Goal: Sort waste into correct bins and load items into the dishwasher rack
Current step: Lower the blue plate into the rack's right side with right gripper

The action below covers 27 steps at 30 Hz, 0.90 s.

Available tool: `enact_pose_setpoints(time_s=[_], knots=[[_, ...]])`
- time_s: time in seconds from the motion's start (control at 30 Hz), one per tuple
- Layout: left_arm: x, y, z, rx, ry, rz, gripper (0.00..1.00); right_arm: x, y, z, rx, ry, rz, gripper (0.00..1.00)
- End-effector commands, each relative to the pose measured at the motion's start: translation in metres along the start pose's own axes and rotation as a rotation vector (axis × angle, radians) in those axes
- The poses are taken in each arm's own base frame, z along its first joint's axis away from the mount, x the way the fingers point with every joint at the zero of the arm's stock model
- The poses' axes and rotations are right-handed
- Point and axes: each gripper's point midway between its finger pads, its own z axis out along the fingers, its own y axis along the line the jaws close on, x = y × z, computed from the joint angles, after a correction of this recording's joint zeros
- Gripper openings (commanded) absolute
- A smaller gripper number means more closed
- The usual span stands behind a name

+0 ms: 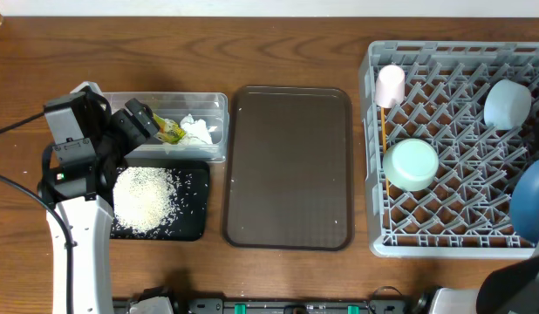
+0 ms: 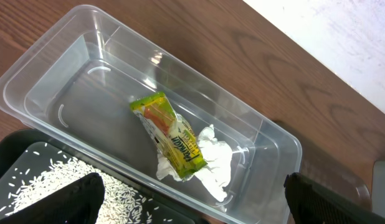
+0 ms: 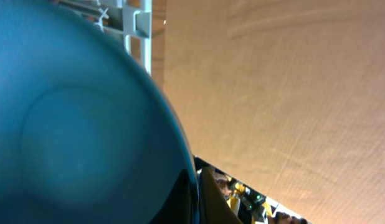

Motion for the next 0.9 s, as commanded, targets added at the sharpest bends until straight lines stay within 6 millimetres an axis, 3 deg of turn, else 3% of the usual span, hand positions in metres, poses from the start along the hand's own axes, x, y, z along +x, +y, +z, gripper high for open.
enact_pose_setpoints(time_s=[0.0, 0.2, 0.4, 0.53, 0.6, 0.7, 0.8, 0.87], knots=[[0.001, 0.004, 0.002, -0.015, 0.003, 0.004, 0.95, -0.020, 0.028, 0.009, -0.076, -0.012, -0.009, 0.01], [0.001, 0.004, 0.002, -0.015, 0.003, 0.004, 0.95, -0.044, 0.044, -0.002, -0.050, -0.043, -0.095, 0.01], [0.001, 0.004, 0.002, -0.015, 0.003, 0.004, 0.95, -0.072, 0.052, -0.025, -0.023, -0.143, -0.098, 0.01], [0.001, 0.004, 0.002, -0.015, 0.003, 0.004, 0.95, -0.086, 0.063, -0.037, -0.050, -0.205, -0.099, 0.13], [0.001, 0.004, 0.002, -0.015, 0.003, 0.004, 0.95, -0.095, 0.066, -0.041, -0.071, -0.246, -0.083, 0.23], [0.001, 0.004, 0.002, -0.015, 0.003, 0.004, 0.95, -0.104, 0.070, -0.045, -0.095, -0.291, -0.064, 0.30], [0.001, 0.004, 0.002, -0.015, 0.003, 0.004, 0.95, -0.112, 0.067, -0.049, -0.087, -0.323, -0.034, 0.70], [0.001, 0.004, 0.002, -0.015, 0.003, 0.004, 0.95, -0.121, 0.061, -0.051, -0.081, -0.352, 0.055, 0.83]])
